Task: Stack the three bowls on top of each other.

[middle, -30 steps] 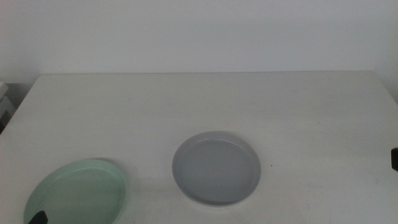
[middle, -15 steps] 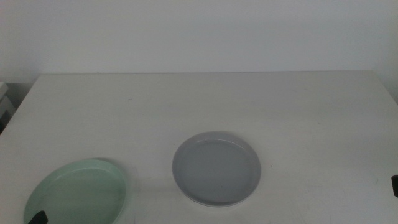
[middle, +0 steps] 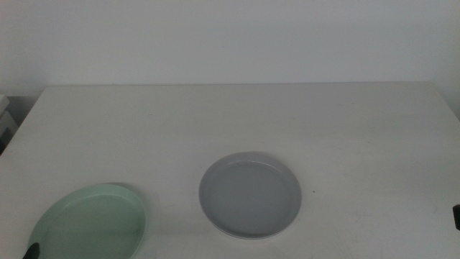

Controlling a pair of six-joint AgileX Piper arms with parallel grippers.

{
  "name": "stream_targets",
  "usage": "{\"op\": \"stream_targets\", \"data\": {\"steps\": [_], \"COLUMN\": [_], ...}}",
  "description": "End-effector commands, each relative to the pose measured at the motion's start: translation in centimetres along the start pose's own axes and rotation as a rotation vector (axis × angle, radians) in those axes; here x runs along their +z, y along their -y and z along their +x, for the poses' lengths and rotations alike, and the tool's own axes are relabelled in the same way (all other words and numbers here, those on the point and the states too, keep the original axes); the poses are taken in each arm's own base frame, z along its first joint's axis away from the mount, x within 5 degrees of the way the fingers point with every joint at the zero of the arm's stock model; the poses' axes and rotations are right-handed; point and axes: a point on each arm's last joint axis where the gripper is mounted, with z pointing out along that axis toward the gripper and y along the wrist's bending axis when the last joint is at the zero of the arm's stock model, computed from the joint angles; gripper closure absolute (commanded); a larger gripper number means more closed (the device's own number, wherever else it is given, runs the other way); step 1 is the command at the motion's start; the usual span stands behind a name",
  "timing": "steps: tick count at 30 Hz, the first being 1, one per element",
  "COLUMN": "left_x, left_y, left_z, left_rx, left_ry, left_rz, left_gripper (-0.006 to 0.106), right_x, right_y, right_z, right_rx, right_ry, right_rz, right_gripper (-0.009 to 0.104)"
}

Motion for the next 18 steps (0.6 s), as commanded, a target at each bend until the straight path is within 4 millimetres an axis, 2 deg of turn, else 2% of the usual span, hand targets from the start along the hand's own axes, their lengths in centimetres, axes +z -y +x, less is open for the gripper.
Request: {"op": "stream_targets", "data": {"steps": [1,5,7,11,18], "left_x": [-0.2,0.0,0.3,1.2,5.3], "left_y": [-0.2,-0.3,-0.5,-1.5,-3.4], "left_z": [-0.9,-1.1,-2.3,-6.8,-15.9], "left_rx": [0.016,0.053,0.027,-0.098,-0.162], "left_ry": [0.09,0.069,0.042,-0.014,-0.215], "left_rz": [-0.02,-0.022,-0.013,0.009,0.048], "left_gripper": [-0.001,-0.001,-0.001,-0.001,-0.001], "right_x": [-0.5,-0.5,-0.5,-0.5,-0.5], "right_y": [-0.1,-0.1,-0.1,-0.1,-0.1], "right_z": [-1.1,-1.0,-1.0,-1.0,-1.0], "right_rx": [-0.009,-0.009,-0.009,-0.009,-0.009], "right_ry": [0.081,0.08,0.078,0.073,0.071], "right_rz": [0.002,0.002,0.002,0.001,0.002], "right_gripper": [0.05,0.05,0.05,0.05,0.05]}}
